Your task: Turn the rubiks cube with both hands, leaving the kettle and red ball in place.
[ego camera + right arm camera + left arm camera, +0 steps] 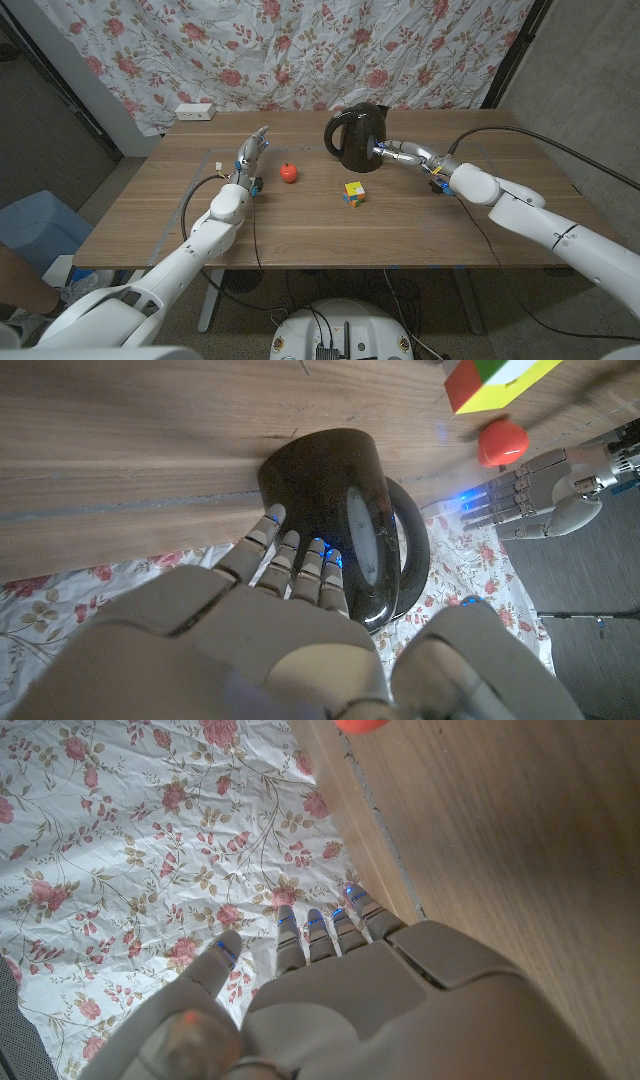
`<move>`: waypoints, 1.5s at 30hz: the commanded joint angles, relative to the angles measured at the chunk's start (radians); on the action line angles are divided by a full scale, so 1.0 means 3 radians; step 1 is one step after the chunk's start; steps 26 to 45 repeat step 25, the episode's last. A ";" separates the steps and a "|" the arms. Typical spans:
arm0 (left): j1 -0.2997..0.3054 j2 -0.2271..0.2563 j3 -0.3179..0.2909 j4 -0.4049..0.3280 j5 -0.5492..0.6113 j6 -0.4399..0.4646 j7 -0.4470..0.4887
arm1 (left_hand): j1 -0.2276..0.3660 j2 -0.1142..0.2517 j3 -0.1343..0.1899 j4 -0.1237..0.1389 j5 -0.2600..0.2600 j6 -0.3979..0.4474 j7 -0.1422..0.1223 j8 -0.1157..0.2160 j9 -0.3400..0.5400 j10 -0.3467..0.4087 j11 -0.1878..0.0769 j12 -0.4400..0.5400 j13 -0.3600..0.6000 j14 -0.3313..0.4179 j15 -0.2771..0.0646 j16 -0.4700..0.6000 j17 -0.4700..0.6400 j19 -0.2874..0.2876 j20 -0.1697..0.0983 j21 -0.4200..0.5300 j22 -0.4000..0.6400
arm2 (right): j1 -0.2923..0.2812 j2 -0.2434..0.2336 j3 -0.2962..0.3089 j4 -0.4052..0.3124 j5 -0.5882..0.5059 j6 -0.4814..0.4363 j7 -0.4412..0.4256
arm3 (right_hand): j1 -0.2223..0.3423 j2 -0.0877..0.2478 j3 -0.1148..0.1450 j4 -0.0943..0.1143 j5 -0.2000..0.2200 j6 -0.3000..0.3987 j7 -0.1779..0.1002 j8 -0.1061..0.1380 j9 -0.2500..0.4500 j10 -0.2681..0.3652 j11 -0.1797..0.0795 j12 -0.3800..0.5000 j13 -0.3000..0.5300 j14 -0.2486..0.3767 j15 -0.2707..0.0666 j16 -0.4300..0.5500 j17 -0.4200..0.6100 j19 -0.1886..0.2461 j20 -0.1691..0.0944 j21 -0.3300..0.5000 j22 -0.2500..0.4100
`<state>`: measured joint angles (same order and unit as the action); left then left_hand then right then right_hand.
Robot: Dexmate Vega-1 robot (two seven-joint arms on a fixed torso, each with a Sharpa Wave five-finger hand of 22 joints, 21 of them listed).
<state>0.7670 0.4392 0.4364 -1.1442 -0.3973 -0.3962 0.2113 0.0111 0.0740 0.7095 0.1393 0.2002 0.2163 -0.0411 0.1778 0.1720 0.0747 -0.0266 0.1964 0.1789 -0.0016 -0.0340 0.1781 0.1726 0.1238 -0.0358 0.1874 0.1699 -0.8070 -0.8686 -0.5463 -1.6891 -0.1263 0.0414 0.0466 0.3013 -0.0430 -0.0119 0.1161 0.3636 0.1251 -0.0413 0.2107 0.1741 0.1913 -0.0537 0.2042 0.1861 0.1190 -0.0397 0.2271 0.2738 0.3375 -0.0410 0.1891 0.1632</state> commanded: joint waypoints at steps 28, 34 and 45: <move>-0.0132 -0.0153 0.0050 0.0288 -0.0027 -0.0122 -0.0079 | -0.0003 0.0239 0.0020 0.0008 0.0005 0.0000 0.0026 0.0008 0.0006 0.0012 0.0003 0.0004 0.0010 0.0029 -0.0048 0.0004 0.0002 0.0022 -0.0003 0.0018 0.0005 | -0.0033 0.0177 0.0181 0.0414 0.0494 0.0126 -0.0371 | -0.0092 0.0111 0.0006 0.0057 -0.0014 0.0067 0.0060 -0.0012 0.0015 0.0099 0.0018 0.0009 -0.0002 0.0108 -0.0021 0.0019 -0.0049 0.0071 -0.0004 0.0012 0.0002; -0.0132 -0.0153 0.0050 0.0288 -0.0027 -0.0122 -0.0079 | -0.0003 0.0239 0.0020 0.0008 0.0005 0.0000 0.0026 0.0008 0.0006 0.0012 0.0003 0.0004 0.0010 0.0029 -0.0048 0.0004 0.0002 0.0022 -0.0003 0.0018 0.0005 | -0.0033 0.0177 0.0181 0.0414 0.0494 0.0126 -0.0371 | -0.0092 0.0111 0.0006 0.0057 -0.0014 0.0067 0.0060 -0.0012 0.0015 0.0099 0.0018 0.0009 -0.0002 0.0108 -0.0021 0.0019 -0.0049 0.0071 -0.0004 0.0012 0.0002; -0.0132 -0.0153 0.0050 0.0288 -0.0027 -0.0122 -0.0079 | -0.0003 0.0239 0.0020 0.0008 0.0005 0.0000 0.0026 0.0008 0.0006 0.0012 0.0003 0.0004 0.0010 0.0029 -0.0048 0.0004 0.0002 0.0022 -0.0003 0.0018 0.0005 | -0.0033 0.0177 0.0181 0.0414 0.0494 0.0126 -0.0371 | -0.0092 0.0111 0.0006 0.0057 -0.0014 0.0067 0.0060 -0.0012 0.0015 0.0099 0.0018 0.0009 -0.0002 0.0108 -0.0021 0.0019 -0.0049 0.0071 -0.0004 0.0012 0.0002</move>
